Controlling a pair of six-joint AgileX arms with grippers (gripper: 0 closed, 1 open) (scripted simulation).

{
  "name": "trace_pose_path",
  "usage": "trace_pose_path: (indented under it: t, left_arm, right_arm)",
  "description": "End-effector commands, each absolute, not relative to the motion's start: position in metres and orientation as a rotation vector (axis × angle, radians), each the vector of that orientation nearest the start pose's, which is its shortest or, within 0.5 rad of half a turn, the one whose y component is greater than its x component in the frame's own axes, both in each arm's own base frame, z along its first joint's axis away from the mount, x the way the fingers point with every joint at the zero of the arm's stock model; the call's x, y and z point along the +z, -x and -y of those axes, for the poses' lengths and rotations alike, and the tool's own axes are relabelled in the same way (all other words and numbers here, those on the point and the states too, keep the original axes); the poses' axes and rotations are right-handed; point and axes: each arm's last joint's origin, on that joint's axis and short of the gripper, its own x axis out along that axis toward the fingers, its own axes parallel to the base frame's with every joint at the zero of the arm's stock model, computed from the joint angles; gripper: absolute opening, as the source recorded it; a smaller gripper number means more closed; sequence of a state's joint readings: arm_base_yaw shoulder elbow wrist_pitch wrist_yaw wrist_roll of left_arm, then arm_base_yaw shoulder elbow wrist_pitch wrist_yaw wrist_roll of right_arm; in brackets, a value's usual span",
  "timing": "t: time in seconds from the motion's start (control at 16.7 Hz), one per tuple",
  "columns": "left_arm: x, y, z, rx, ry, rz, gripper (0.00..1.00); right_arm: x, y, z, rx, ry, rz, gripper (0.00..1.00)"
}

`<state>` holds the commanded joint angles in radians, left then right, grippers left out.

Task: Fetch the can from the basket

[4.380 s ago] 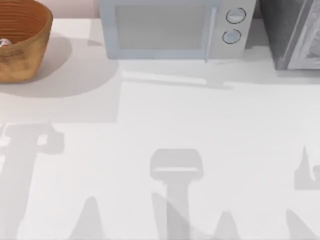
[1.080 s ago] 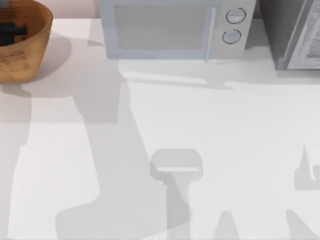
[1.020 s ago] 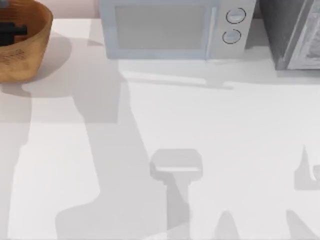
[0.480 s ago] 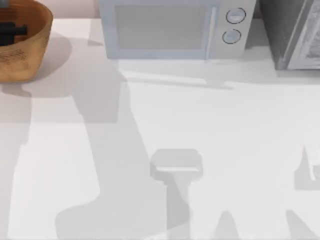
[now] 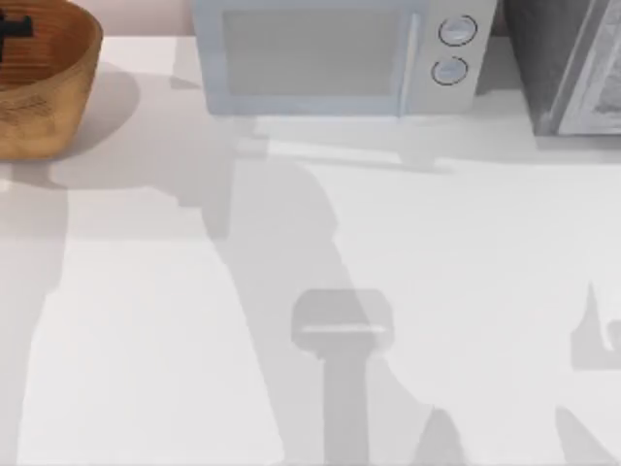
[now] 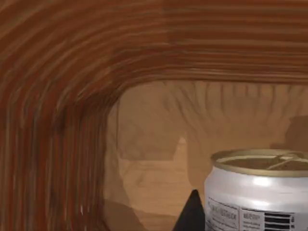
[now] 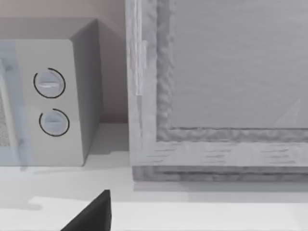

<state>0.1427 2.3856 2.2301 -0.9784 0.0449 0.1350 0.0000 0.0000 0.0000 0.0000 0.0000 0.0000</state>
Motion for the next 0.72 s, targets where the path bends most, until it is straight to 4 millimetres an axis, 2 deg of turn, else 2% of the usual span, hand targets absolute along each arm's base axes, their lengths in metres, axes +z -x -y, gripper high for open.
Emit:
trace_pose_path:
  t: [0.18, 0.3, 0.42, 0.54, 0.72]
  left_arm:
    - [0.268, -0.46, -0.06, 0.065, -0.052, -1.019, 0.0]
    - [0.303, -0.414, -0.045, 0.083, -0.077, -0.918, 0.0]
    - [0.327, -0.357, -0.032, 0.094, -0.093, -0.806, 0.0]
    - [0.336, -0.295, -0.021, 0.098, -0.099, -0.684, 0.0]
    - [0.318, -0.21, -0.009, 0.092, -0.092, -0.499, 0.0]
  right_arm:
    - [0.16, -0.106, 0.001, 0.0, 0.0, 0.0, 1.0]
    - [0.16, -0.106, 0.001, 0.0, 0.0, 0.0, 1.0]
    - [0.16, -0.106, 0.001, 0.0, 0.0, 0.0, 1.0]
    - [0.16, -0.106, 0.001, 0.0, 0.0, 0.0, 1.0]
    - [0.16, -0.106, 0.001, 0.0, 0.0, 0.0, 1.0]
